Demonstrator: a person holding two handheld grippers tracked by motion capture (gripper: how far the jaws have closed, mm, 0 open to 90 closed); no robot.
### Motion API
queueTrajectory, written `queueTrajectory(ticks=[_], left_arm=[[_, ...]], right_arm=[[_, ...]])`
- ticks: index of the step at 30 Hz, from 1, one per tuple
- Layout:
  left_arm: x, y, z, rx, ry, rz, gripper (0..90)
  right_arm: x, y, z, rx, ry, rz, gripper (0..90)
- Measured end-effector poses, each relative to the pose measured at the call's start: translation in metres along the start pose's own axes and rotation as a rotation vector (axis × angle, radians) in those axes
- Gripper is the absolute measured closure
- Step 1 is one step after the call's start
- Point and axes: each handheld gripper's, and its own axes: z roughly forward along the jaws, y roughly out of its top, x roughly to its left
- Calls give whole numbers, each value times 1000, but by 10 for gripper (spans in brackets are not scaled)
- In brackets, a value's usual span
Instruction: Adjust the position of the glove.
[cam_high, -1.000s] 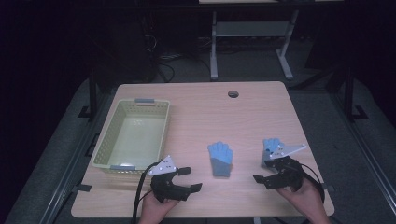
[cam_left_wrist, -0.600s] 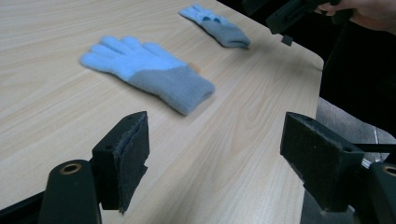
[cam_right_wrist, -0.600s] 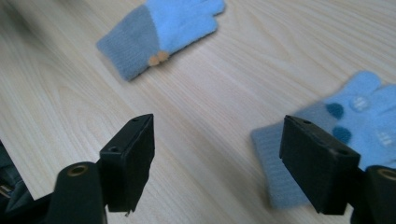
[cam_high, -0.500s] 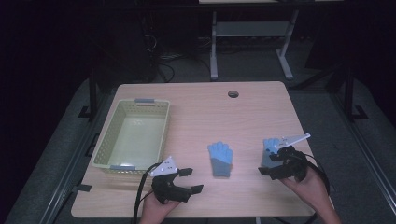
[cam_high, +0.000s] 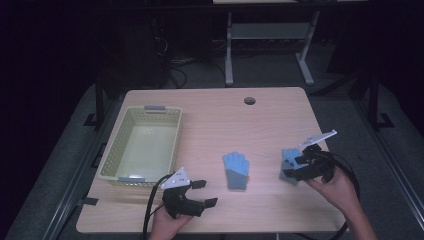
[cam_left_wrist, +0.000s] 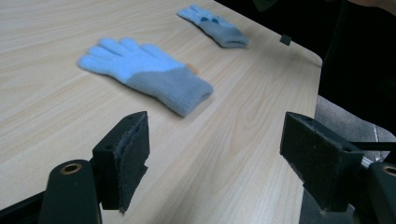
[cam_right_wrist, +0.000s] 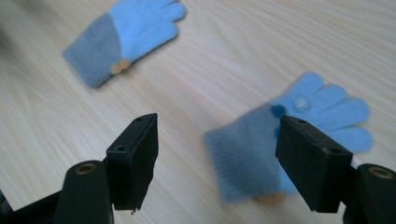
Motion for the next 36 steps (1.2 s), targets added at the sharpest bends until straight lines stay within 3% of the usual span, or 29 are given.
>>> queueTrajectory(ticks=[13, 19, 27, 32, 36], left_arm=[[0, -1, 1, 15, -4, 3, 238], [-2, 0, 2, 9, -6, 8, 238], [-2, -1, 3, 14, -8, 9, 238], [-1, -1, 5, 19, -12, 4, 238], [-1, -1, 4, 19, -11, 5, 238]], right_arm=[[-17, 9, -4, -9, -9, 32, 320], [-26, 10, 2, 14, -21, 59, 354], [-39, 11, 21, 100, -39, 106, 417], [-42, 11, 35, 176, -51, 125, 477], [-45, 12, 42, 207, -76, 123, 525]])
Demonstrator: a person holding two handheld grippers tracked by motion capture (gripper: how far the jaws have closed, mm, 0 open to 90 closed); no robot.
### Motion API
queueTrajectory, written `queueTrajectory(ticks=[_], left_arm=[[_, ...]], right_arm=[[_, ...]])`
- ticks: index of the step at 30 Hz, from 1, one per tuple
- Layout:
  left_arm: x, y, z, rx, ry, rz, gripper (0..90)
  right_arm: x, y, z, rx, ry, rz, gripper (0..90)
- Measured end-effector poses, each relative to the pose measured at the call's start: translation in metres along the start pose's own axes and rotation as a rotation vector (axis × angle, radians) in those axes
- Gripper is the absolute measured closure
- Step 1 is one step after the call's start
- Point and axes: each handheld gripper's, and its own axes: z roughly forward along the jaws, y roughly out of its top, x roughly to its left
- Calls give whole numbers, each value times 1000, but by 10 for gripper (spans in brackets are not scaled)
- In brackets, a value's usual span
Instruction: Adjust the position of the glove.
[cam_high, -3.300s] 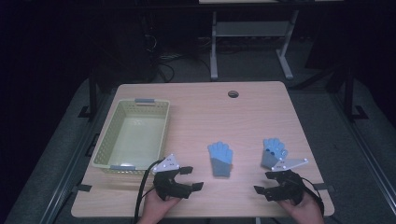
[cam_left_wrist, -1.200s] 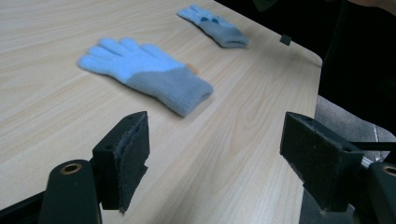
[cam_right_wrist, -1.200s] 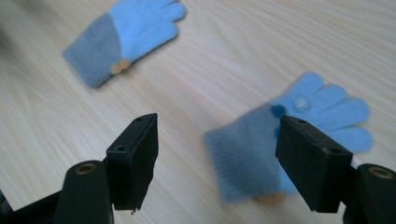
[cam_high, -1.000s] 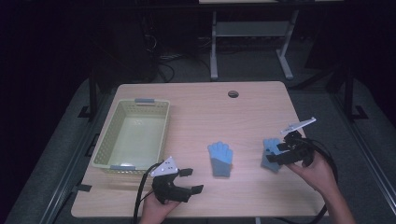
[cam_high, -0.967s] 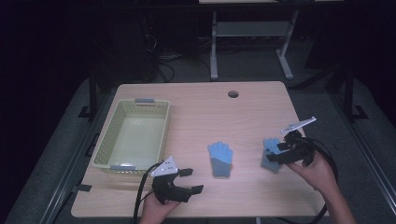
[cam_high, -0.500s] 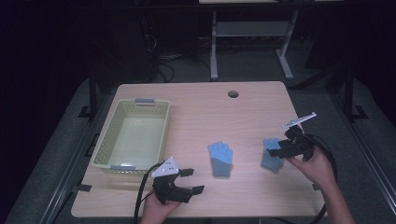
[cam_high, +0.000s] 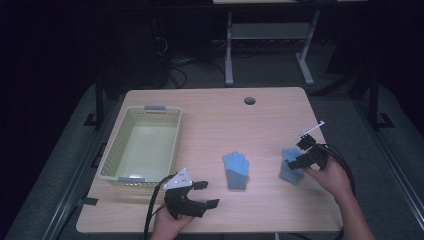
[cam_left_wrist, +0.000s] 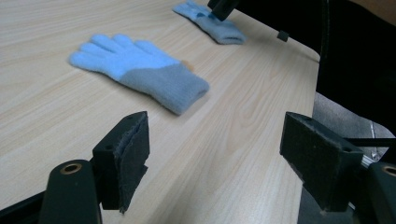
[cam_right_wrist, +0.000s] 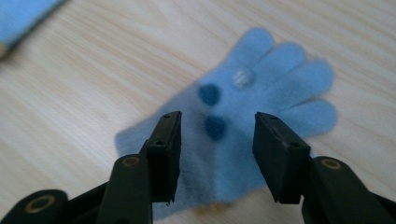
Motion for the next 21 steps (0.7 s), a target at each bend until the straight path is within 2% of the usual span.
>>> queueTrajectory(ticks=[5, 10, 14, 18, 21], left_arm=[[0, 0, 0, -1, 1, 3, 238], [-1, 0, 2, 4, 4, 2, 238], [-2, 0, 2, 5, 6, 11, 239], [-2, -1, 4, 8, 3, -3, 239], [-3, -1, 4, 9, 0, 3, 239]], right_arm=[[5, 1, 11, 66, -66, -35, 577], [9, 0, 14, 64, -90, -41, 583], [10, 1, 14, 68, -97, -39, 592], [9, 2, 14, 72, -90, -31, 600], [9, 3, 14, 80, -93, -29, 613]])
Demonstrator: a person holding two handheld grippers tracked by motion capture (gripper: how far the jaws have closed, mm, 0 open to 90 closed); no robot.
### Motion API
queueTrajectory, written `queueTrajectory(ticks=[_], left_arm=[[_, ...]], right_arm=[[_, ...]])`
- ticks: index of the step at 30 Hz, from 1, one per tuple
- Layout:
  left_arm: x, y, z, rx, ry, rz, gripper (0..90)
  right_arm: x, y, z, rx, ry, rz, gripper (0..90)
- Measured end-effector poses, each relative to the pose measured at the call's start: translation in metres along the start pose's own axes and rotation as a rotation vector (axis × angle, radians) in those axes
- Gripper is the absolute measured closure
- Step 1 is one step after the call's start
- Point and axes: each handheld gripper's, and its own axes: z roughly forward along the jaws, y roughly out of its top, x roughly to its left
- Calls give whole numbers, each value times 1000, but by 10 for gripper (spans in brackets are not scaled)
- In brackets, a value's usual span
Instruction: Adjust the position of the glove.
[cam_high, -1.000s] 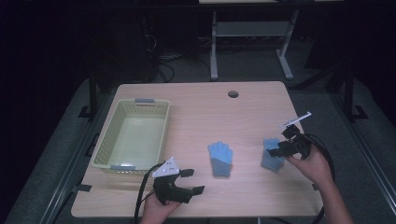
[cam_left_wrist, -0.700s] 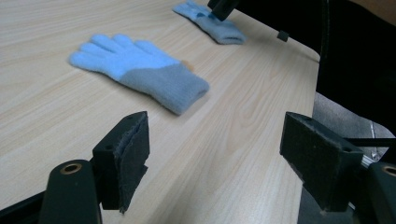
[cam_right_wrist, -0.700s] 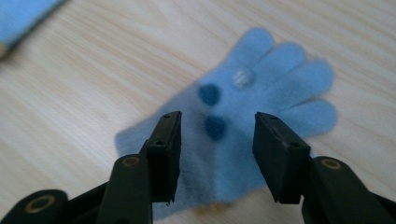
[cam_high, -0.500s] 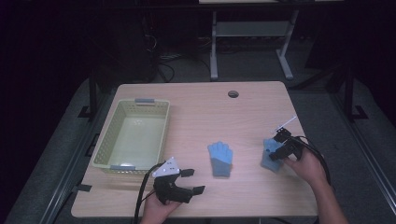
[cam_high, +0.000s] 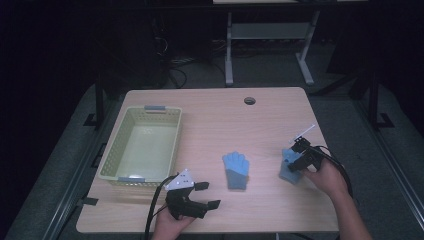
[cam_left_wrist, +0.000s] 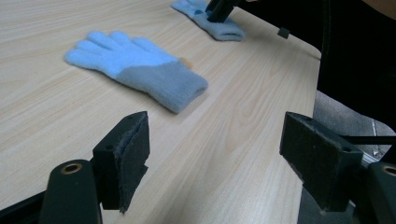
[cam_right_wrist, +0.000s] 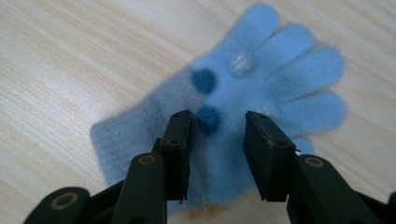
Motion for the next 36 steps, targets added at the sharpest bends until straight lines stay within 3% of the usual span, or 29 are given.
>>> queueTrajectory(ticks=[16, 28, 36], left_arm=[[1, 0, -1, -5, 2, 1, 239], [2, 1, -2, -10, 3, -6, 239], [2, 1, -3, -13, 3, -7, 239]], right_arm=[[-2, 2, -1, -4, 8, 15, 792], [0, -1, -7, -21, 24, 4, 811], [1, -2, -20, -44, 23, -7, 813]])
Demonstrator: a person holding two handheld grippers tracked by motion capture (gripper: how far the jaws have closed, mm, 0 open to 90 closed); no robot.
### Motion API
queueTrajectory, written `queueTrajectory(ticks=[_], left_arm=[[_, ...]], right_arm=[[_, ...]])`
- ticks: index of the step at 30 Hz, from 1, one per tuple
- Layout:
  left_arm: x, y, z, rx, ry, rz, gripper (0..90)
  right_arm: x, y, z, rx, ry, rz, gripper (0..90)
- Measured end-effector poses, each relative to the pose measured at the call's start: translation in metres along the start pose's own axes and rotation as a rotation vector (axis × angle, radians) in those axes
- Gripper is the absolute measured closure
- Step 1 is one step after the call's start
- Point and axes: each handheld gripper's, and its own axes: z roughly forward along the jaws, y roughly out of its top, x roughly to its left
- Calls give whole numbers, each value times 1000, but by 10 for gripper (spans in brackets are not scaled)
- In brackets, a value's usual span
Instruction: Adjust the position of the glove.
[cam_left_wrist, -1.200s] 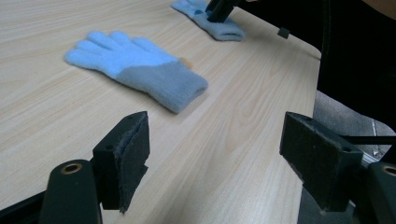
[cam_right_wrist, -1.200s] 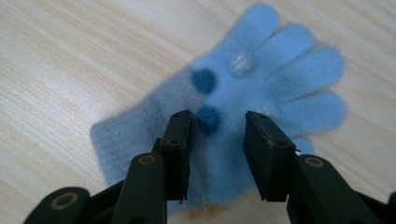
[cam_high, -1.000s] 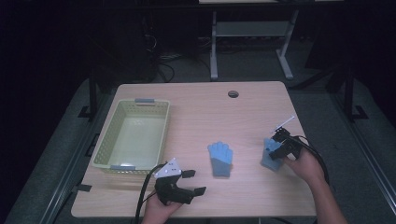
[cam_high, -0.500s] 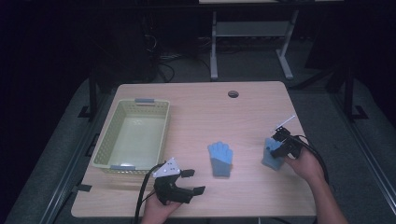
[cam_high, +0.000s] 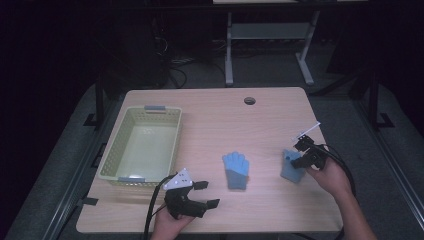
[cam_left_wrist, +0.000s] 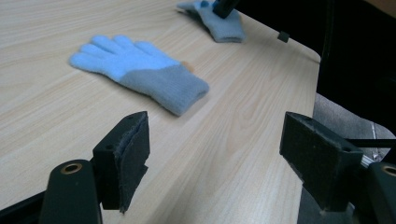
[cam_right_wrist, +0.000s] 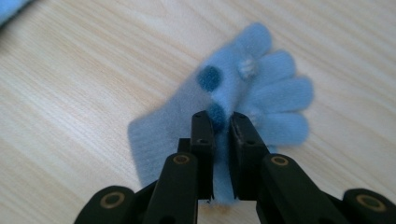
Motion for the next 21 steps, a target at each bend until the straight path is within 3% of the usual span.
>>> queueTrajectory(ticks=[13, 21], left_arm=[[0, 0, 0, -3, -3, -3, 239], [1, 0, -1, -4, -3, -8, 239]], right_arm=[[7, 7, -23, -47, -3, -53, 814], [18, 16, -32, -67, 11, -87, 814]])
